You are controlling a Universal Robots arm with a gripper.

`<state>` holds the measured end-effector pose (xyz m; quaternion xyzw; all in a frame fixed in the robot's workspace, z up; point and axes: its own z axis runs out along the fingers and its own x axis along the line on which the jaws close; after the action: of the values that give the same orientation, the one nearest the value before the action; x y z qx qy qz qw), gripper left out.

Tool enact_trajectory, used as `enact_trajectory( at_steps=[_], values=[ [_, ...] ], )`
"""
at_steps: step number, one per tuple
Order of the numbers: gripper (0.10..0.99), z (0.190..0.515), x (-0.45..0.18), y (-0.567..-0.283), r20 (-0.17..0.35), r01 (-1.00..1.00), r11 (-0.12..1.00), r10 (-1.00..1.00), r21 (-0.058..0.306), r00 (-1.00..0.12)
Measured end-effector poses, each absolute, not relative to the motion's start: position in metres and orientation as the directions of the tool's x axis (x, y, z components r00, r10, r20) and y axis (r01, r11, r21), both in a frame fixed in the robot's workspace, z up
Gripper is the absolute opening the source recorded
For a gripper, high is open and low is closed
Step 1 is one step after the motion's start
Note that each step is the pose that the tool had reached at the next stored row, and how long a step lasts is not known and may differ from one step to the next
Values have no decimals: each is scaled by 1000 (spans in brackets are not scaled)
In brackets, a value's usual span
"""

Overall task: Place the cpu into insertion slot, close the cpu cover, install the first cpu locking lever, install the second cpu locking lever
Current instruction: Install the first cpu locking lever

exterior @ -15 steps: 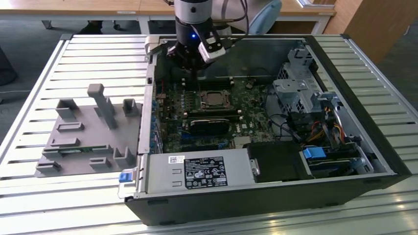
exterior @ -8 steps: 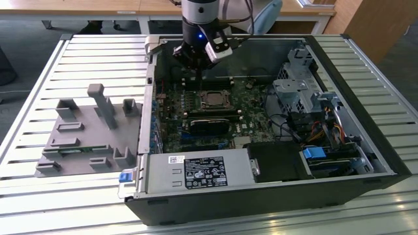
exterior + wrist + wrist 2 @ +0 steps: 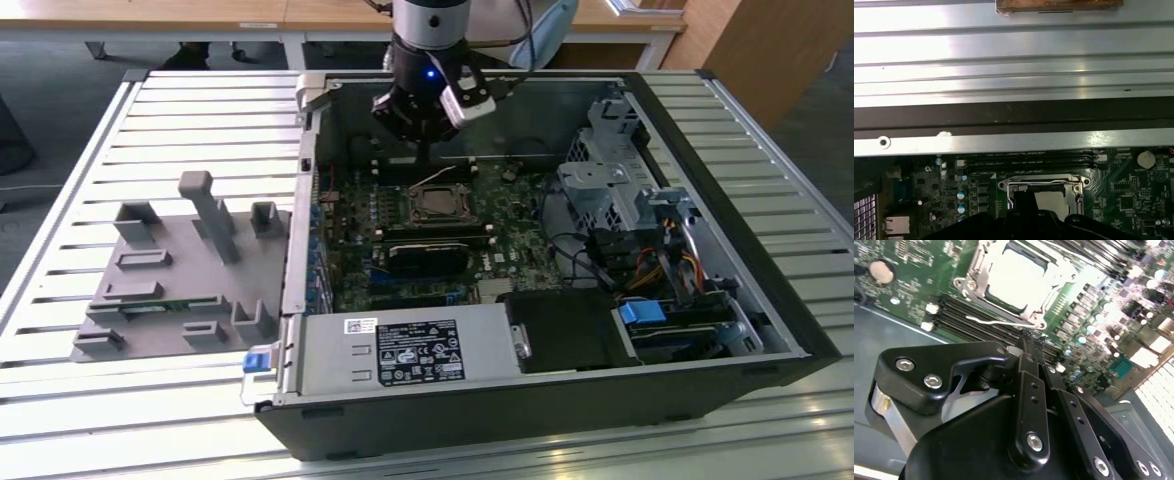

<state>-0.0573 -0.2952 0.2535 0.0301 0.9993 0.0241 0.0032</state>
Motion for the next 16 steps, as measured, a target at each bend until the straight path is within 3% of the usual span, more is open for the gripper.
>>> enact_trajectory(
  at_steps=[4,8,16],
  values=[
    [122,253,-57,-295,-5,60,997,60,51,-998],
    [122,251,-57,-295,-10,60,995,61,80,-998],
    [122,243,-54,-294,-26,21,997,23,81,-999]
  ],
)
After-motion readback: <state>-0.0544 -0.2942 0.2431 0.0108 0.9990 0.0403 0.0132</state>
